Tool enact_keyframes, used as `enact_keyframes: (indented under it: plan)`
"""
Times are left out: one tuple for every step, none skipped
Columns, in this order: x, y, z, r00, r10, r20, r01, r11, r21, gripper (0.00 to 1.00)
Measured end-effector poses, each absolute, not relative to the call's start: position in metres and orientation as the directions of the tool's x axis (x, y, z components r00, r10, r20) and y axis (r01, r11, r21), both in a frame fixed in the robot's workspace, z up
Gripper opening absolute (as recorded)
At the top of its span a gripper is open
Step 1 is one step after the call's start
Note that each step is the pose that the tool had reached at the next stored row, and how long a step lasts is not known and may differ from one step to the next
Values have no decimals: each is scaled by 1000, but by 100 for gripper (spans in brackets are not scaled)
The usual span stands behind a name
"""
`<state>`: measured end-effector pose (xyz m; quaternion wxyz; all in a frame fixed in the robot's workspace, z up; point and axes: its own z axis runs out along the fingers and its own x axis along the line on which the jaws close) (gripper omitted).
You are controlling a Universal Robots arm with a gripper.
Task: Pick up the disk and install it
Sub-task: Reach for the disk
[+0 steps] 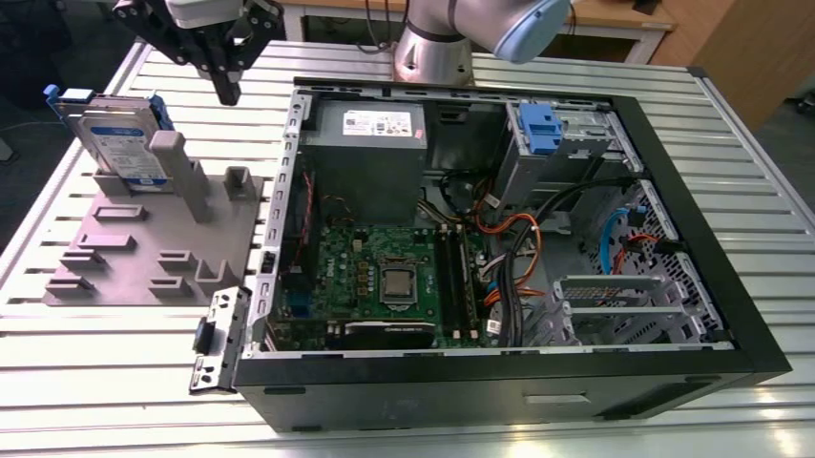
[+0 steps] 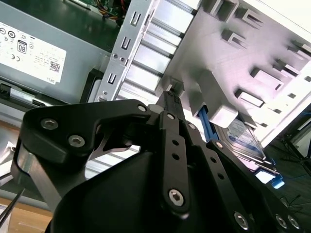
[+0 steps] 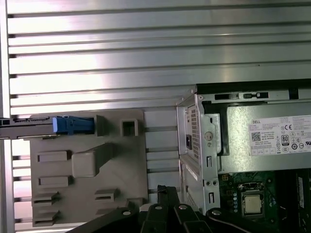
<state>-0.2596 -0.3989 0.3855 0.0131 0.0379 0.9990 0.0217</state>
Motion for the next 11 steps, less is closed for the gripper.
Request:
enact_keyframes:
  plan:
    - [-261, -399, 385, -997, 76, -24, 75, 996, 44, 11]
    - [-261, -399, 385, -997, 76, -25, 75, 996, 44, 11]
    - [-261, -399, 385, -997, 76, -24, 75, 996, 44, 11]
    - [-261, -399, 385, -997, 76, -24, 75, 996, 44, 11]
    - [-261, -399, 385, -997, 76, -24, 75, 996, 44, 11]
    - [-261, -399, 385, -997, 76, -24, 75, 996, 44, 11]
    - [-261, -399, 385, -997, 76, -24, 75, 996, 44, 11]
    - [-261, -399, 385, -997, 76, -24, 75, 996, 44, 11]
    - [-261, -399, 385, -997, 76, -24, 75, 996, 44, 11]
    - [-261, -399, 385, -997, 76, -24, 75, 996, 44, 11]
    - [-261, -399, 385, -997, 76, -24, 75, 996, 44, 11]
